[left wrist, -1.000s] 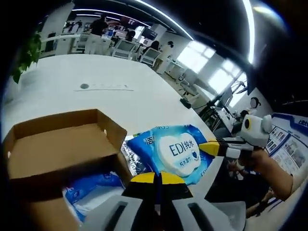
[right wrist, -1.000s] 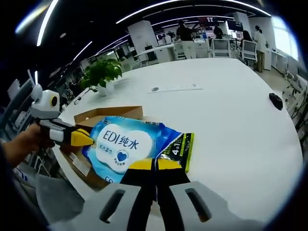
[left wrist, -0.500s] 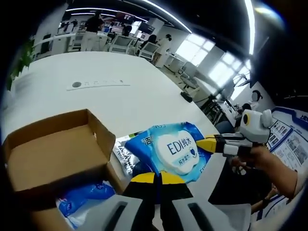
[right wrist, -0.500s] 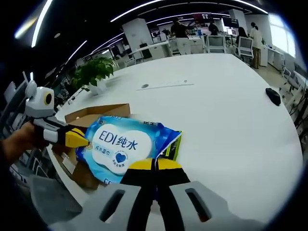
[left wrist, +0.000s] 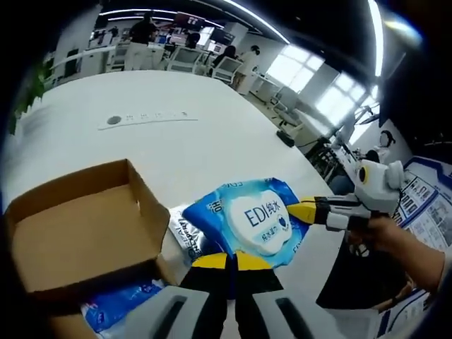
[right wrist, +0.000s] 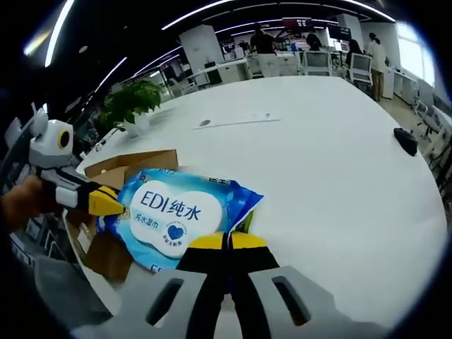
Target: Operate the shoe box by opening the lid, removing the specified soft item, and placing it in the target area until the item is outside and the box remains undamaged.
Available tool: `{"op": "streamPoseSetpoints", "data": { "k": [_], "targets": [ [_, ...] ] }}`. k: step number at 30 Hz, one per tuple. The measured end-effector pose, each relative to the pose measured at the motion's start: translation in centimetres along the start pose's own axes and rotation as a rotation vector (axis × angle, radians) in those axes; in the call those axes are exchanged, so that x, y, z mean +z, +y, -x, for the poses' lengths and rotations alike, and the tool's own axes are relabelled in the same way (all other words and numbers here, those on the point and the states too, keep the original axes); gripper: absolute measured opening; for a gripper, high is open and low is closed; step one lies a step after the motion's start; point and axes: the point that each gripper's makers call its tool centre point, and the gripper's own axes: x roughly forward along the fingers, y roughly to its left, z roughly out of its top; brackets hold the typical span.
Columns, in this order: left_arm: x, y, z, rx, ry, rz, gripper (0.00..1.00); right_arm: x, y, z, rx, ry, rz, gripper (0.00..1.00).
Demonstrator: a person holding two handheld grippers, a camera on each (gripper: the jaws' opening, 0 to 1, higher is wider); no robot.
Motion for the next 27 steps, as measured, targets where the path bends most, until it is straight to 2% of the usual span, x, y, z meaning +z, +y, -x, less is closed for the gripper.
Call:
{"op": "streamPoseSetpoints", "data": {
  "k": [5,13,17,21,26,27],
  "targets": [
    [0.3,0.5,-0.2,0.024,0.005,0.0,0.0,-0.1,-0.2,-1.5,0.012,0.009,0.004,0.0],
    [0.3,1.4,-0.9,0.081,0.028,-0.05,0.0,-0.5,-0.4,-3.8,0.011,0.028,-0.002,0.0],
    [0.4,1.5,-1.2,0.105,0.048,-0.114,0.0,-0.8,-0.7,-4.5,-0.003,0.028,-0.018,0.0],
    [0.6,1.6,-1.8,0.118,0.061,-0.144,0.0,-0.9,-1.1,-4.8,-0.032,0.02,-0.02,0.0],
    [0.2,1.8,-2.2,0.13,0.086,-0.188,0.0,-2.0,-1.3,-5.0,-0.039,0.045,-0.032,0.0],
    [0.0,1.9,-2.2,0.142,0.093,-0.219,0.0,-2.4,-1.3,-5.2,-0.038,0.049,-0.028,0.0]
  ]
}}
